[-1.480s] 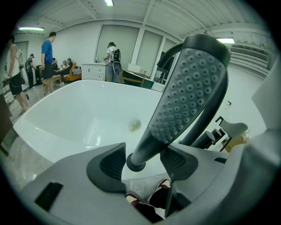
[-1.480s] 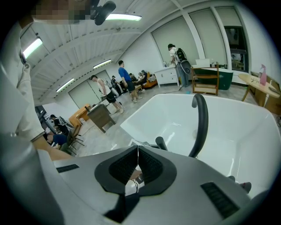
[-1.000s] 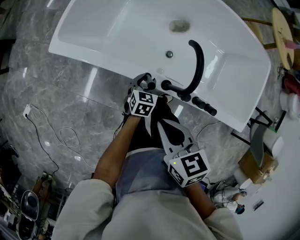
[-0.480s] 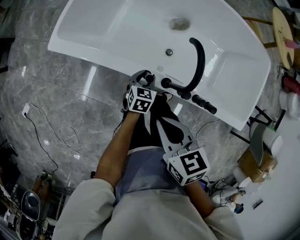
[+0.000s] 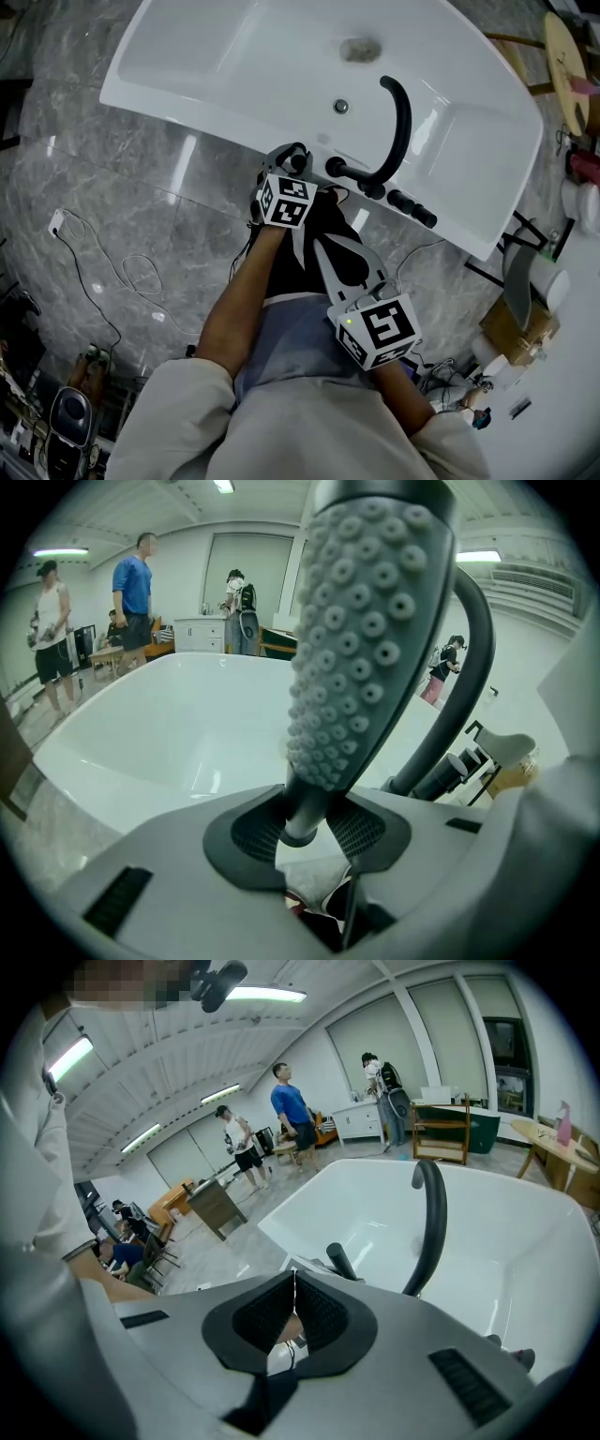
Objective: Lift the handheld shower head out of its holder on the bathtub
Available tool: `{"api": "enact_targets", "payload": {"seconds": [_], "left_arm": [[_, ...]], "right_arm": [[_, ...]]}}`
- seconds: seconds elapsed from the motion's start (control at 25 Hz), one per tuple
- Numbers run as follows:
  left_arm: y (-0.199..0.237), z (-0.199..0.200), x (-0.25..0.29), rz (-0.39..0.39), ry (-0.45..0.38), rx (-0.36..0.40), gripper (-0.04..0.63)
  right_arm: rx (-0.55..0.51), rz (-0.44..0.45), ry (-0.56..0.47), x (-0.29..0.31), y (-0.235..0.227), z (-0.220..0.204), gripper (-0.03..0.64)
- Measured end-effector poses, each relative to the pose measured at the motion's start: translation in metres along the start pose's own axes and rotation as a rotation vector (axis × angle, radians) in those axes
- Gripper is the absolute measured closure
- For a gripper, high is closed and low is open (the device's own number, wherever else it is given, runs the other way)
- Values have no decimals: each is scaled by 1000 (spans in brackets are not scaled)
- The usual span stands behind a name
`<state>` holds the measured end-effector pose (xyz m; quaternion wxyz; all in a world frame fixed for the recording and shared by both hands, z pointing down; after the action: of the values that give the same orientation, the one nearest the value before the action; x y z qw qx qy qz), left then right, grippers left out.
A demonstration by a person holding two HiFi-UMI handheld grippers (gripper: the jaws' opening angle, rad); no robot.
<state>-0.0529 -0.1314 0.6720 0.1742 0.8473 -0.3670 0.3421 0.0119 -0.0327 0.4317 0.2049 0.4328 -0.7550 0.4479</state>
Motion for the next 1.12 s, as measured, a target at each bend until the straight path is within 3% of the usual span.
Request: {"api": "enact_targets", "payload": {"seconds": [1.12], "left_arm": [[4,12,-33,-26,-1,-5,457]], "right_arm": [[17,7,-94,-11,-1,20,598]]}}
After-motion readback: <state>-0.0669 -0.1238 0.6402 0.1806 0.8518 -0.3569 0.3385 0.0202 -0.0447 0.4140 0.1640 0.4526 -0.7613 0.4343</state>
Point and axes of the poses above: the fingertips, and each gripper's own axes: x forward along the fingers, y to its left, z out of its top, the point moved 8 cm from there along -x, backward along the fingers, and after that the axes turned 14 degrees about x, right-handed, at the moved point
